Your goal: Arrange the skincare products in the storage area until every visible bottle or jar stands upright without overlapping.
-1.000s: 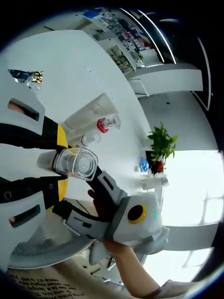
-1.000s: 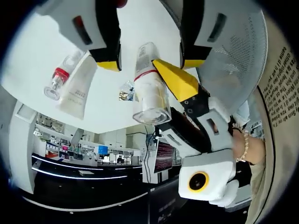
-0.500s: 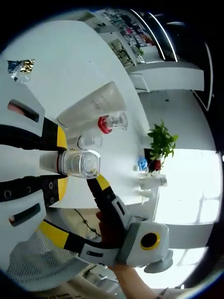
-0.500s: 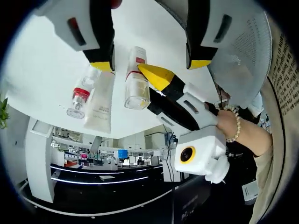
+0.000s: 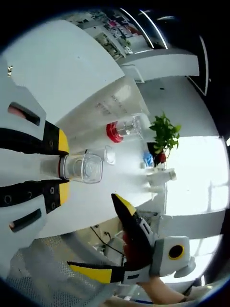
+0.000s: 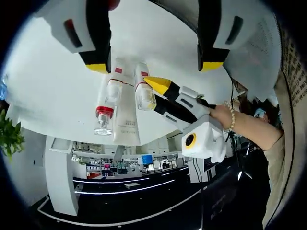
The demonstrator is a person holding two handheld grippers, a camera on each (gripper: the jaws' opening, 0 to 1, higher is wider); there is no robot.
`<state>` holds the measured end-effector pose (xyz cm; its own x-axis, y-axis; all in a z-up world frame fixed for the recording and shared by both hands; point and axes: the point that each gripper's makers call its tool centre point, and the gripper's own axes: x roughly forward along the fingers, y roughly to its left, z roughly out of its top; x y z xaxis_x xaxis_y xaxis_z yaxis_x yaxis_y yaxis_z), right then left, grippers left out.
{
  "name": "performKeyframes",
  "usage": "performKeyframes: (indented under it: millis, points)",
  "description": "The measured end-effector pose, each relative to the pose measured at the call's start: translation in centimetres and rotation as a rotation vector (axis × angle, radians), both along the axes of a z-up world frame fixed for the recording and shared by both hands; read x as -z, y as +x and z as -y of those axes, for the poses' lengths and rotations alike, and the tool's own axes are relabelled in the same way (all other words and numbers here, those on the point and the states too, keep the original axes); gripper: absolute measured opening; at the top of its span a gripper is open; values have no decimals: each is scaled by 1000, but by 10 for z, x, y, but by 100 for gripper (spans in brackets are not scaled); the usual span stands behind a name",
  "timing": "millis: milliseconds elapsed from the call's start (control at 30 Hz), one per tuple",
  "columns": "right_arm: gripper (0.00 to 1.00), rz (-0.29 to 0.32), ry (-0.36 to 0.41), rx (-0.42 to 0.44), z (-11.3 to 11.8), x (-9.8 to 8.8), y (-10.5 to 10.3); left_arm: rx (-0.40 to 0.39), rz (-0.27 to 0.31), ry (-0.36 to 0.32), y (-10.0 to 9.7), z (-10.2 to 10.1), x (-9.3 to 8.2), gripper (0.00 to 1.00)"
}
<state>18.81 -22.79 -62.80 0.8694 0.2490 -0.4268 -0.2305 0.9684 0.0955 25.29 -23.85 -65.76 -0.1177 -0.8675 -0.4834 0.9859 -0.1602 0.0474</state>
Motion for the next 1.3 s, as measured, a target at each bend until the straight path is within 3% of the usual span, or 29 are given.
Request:
performKeyframes:
  millis: [433,933,1300]
  points:
    - [85,-26,1,101,18,7,-5,51,-19,-49,14,15,12,15]
    - [85,-40,-11,107,19,10,-4,108,-64,-62,14,24,12,16]
    - [85,-45,-14,110,20,10,-5,121,-46,-61,13,26,15,16]
